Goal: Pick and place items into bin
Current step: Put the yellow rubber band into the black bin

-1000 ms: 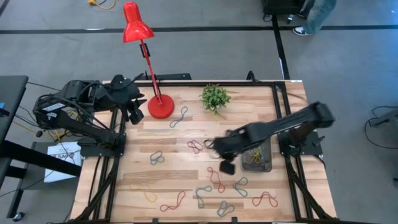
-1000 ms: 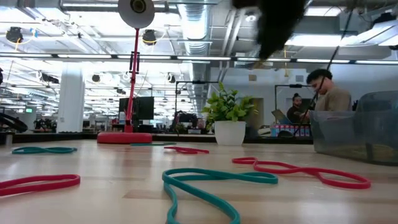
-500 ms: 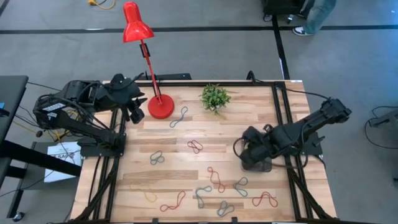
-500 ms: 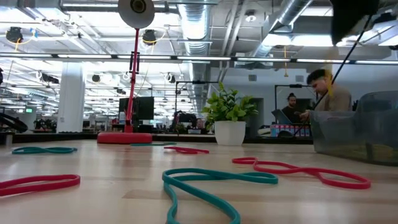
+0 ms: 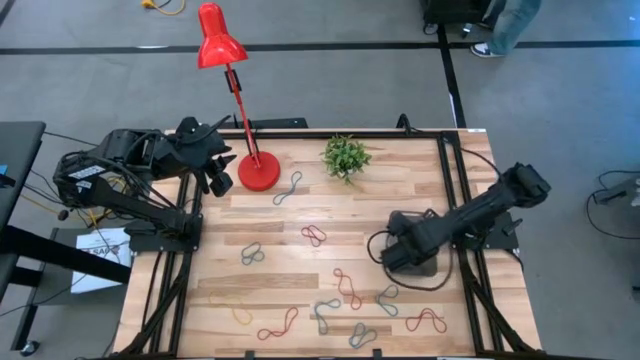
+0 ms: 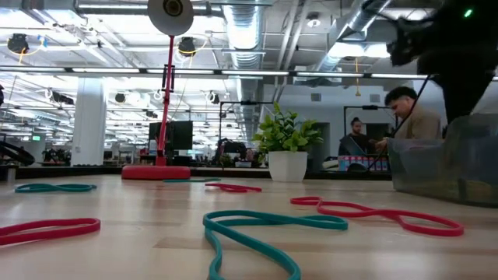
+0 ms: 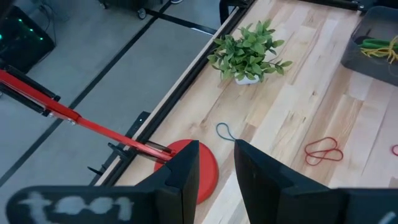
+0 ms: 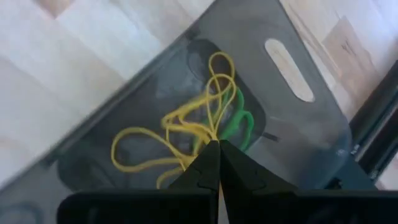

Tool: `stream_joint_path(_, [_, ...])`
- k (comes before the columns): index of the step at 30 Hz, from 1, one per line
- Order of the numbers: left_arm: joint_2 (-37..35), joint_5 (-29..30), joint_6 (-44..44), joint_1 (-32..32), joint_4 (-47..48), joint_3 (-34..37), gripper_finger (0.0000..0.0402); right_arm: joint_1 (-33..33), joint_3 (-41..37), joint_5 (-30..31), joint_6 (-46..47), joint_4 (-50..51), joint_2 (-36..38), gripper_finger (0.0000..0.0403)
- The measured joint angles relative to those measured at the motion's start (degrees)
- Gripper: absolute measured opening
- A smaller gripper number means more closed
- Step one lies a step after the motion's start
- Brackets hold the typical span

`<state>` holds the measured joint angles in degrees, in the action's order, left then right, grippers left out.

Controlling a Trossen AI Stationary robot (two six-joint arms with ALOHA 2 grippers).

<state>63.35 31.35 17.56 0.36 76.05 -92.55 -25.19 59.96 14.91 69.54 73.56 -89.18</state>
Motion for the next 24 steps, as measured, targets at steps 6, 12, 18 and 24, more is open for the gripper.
stream_joint_path(6, [0.02,-0.61,0.05,0.00,0.00,0.00,0.0091,2.98,0.00,-0.86,-3.73,-6.17,-4.84,0.0014])
stream_joint_path(12, [0.00,-0.67,0.23,0.00,0.00,0.00,0.0091,6.06,0.02,-6.18,-9.55,-10.00,-8.89,0.0056])
stream_joint_path(18, [0.01,-2.61,0.22,0.00,0.02,0.00,0.0091,8.40,0.02,-9.09,-8.64,-9.10,-7.63,0.0100])
stream_joint_path(24, [0.02,-4.11,-0.13,0.00,2.62,0.00,0.0091,9.25,0.02,-9.09,-3.43,-9.06,0.06,0.0125])
